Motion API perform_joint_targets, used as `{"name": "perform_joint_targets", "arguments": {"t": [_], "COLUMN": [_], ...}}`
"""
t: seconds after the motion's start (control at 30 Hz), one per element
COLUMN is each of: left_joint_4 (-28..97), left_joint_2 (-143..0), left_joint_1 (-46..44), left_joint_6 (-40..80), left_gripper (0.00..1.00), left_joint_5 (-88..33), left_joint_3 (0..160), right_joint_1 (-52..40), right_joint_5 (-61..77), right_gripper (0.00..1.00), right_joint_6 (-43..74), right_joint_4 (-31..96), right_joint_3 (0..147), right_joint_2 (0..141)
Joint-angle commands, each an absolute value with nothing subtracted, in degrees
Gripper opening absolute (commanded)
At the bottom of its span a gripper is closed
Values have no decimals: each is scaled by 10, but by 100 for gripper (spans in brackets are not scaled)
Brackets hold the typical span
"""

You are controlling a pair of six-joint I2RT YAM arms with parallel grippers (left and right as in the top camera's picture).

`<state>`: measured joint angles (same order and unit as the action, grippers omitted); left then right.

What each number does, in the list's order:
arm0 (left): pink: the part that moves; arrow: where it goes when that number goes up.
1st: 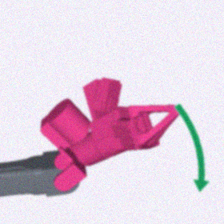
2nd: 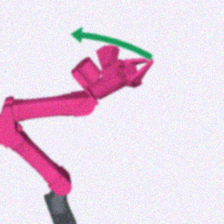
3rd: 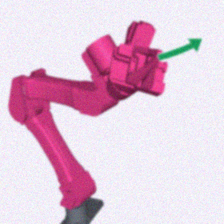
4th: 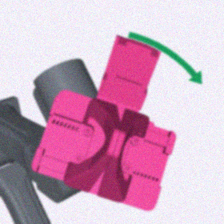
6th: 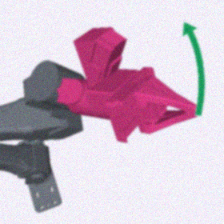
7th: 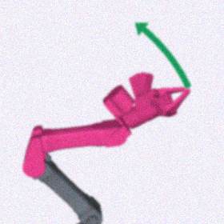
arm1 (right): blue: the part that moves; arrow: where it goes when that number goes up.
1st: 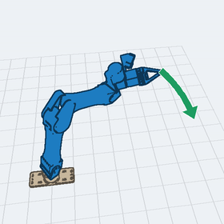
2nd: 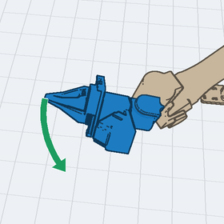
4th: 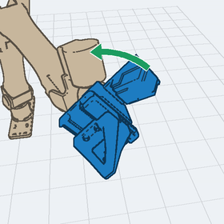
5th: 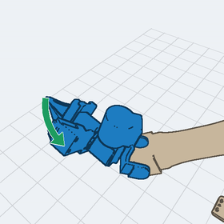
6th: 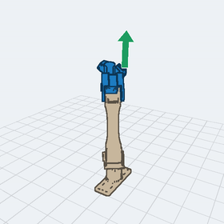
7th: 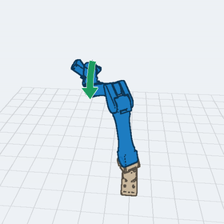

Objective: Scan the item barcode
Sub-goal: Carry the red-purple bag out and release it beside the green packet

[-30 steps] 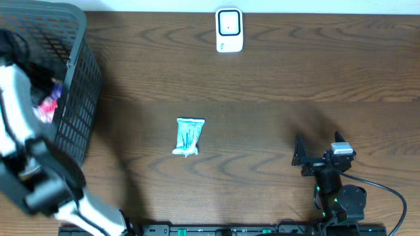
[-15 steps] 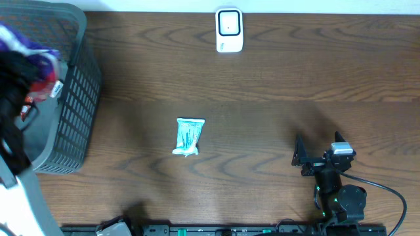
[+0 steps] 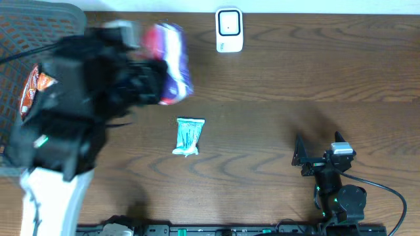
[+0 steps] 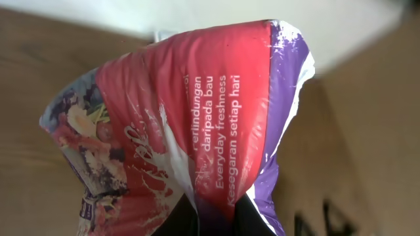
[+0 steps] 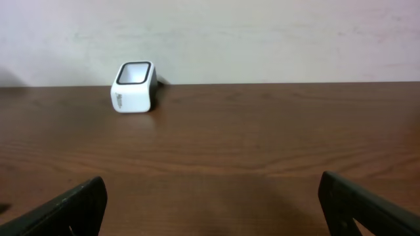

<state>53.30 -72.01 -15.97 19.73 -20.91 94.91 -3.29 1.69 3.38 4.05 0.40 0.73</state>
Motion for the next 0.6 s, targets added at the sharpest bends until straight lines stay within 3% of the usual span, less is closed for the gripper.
{"name": "perform_joint_targets", "arguments": {"t": [0.0, 0.2, 0.57], "left_joint_4": [533, 530, 517], "left_joint_2": [-774, -910, -1110], "left_joint_1": [-205, -253, -265], "left_joint_6": [138, 137, 138], "left_gripper": [8, 7, 8], "left_joint_5": [-211, -95, -96], "left_joint_3": [929, 923, 923], "right_joint_1": [-36, -36, -36], "right_joint_5": [16, 16, 16], "right_gripper": [99, 99, 99], "right_joint_6": [27, 27, 27], "right_joint_4": [43, 43, 43], "right_joint_3": [3, 3, 3], "right_joint_2": [6, 6, 6]}}
